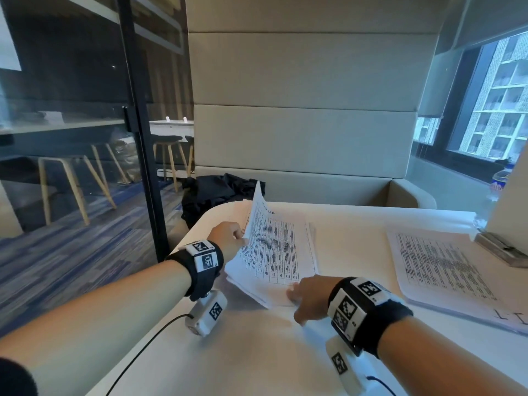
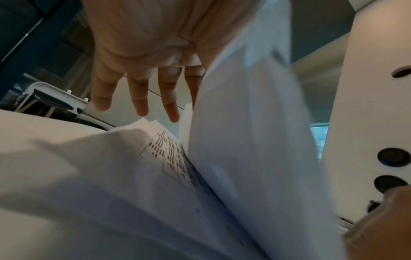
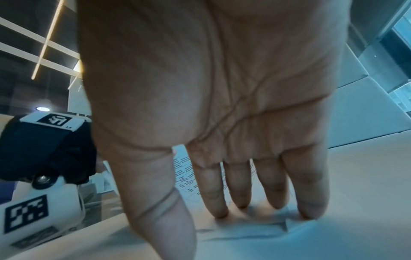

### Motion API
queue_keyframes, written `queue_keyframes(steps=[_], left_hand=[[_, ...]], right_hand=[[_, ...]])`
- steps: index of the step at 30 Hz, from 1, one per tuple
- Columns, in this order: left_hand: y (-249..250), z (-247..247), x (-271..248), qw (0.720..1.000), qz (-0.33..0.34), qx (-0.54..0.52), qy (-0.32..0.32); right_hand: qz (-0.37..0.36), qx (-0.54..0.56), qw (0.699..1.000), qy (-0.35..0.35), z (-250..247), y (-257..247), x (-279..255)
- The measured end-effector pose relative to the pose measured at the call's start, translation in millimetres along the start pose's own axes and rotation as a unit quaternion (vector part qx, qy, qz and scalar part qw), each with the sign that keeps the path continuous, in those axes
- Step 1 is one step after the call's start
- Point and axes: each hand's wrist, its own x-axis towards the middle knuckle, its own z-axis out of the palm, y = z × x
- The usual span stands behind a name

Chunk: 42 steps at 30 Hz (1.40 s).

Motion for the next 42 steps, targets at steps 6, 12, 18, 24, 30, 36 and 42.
queue_keyframes(steps=[6,12,18,24,30,36,42], left_hand=[[-1.1,-0.6,-5.7,0.999,0.039,0.001,0.011],[5.7,-4.9,-13.9,0.988,0.149,-0.024,0.036],[9.4,-13.4,-23.7,0.972,0.207,-0.068,0.083],[3.4,-13.4,-25.6,0.961,0.233,-0.118,0.088],[5.8,-15.0,-31.1,0.955,0.245,-0.153,0.071],[-0.5,-9.4,-26.4,0.960,0.202,-0.164,0.100],[3.1,-8.7,-20.6,0.965,0.118,-0.211,0.105]], right_hand=[[0.045,0.128,0.990,0.041,-7.5,10.2,-0.3],[0.082,0.202,0.966,0.139,-20.1,43.7,-5.0],[0.138,0.374,0.871,0.288,-31.2,90.5,-3.1],[0.190,0.396,0.812,0.384,-39.2,124.8,4.9],[0.199,0.397,0.792,0.419,-41.0,141.2,7.5],[0.156,0.370,0.729,0.554,-42.0,145.6,6.0],[0.106,0.208,0.689,0.686,-43.3,137.8,3.0]])
